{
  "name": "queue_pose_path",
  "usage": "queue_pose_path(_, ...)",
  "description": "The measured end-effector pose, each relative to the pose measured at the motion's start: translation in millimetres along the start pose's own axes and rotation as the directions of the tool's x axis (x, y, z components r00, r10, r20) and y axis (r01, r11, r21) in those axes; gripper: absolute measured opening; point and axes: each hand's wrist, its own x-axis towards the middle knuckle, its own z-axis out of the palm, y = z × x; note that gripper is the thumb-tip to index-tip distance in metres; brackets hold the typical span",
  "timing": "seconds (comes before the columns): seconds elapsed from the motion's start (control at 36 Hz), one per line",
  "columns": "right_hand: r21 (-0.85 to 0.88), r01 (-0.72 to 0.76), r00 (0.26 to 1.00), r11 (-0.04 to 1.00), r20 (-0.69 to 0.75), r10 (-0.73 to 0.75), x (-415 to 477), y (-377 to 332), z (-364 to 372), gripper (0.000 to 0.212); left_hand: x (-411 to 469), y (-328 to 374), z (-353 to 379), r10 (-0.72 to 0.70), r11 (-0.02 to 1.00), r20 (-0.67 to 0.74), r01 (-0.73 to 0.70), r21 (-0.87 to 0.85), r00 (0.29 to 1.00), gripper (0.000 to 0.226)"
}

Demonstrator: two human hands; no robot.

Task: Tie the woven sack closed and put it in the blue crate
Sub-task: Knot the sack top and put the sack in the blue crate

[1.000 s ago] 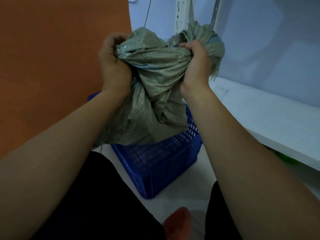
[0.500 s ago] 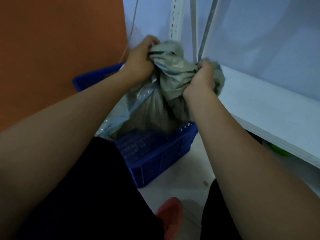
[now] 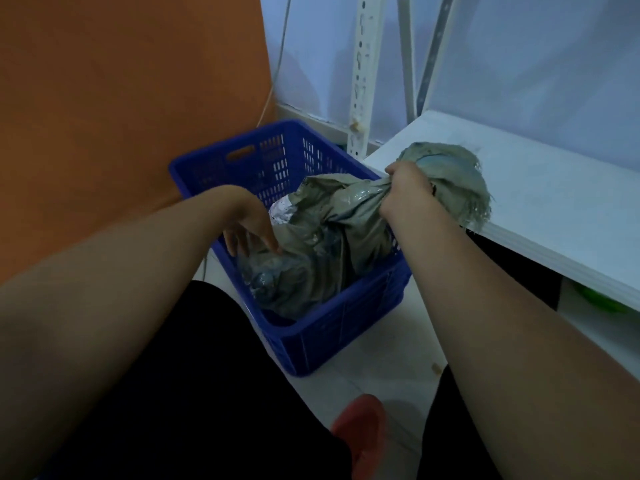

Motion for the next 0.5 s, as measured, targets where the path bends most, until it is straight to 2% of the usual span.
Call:
queue_pose_path(0.08, 0.081, -0.013, 0.999, 0.997, 0.039, 0.010, -8, 0, 3, 0.015, 6, 8, 9, 0.094, 0.994, -0.038, -0.096, -0.057, 0.995, 0.038)
queue_pose_path(0.14, 0.067, -0.003, 0.999, 0.998, 0.053, 0.000, -9, 2, 4, 0.021, 12, 10, 13, 0.133, 0.987, -0.066, -0.138, -0.081, 0.989, 0.030)
queue_pose_path(0.28, 0.060, -0.043, 0.998, 0.997, 0.057, 0.040, 6, 8, 9, 0.032, 30, 15, 27, 0.077, 0.995, 0.000, -0.077, 0.063, 0.997, 0.024)
queue_pose_path(0.36, 0.073, -0.060, 0.996, 0.996, 0.063, 0.056, 17, 12, 13, 0.042, 38, 21, 35, 0.042, 0.990, 0.038, -0.047, 0.136, 0.998, 0.032)
queue_pose_path(0.5, 0.022, -0.060, 0.995, 0.998, 0.082, 0.058, 23, 17, 13, 0.048, 43, 24, 39, 0.011, 0.998, 0.064, -0.015, 0.065, 0.998, 0.048)
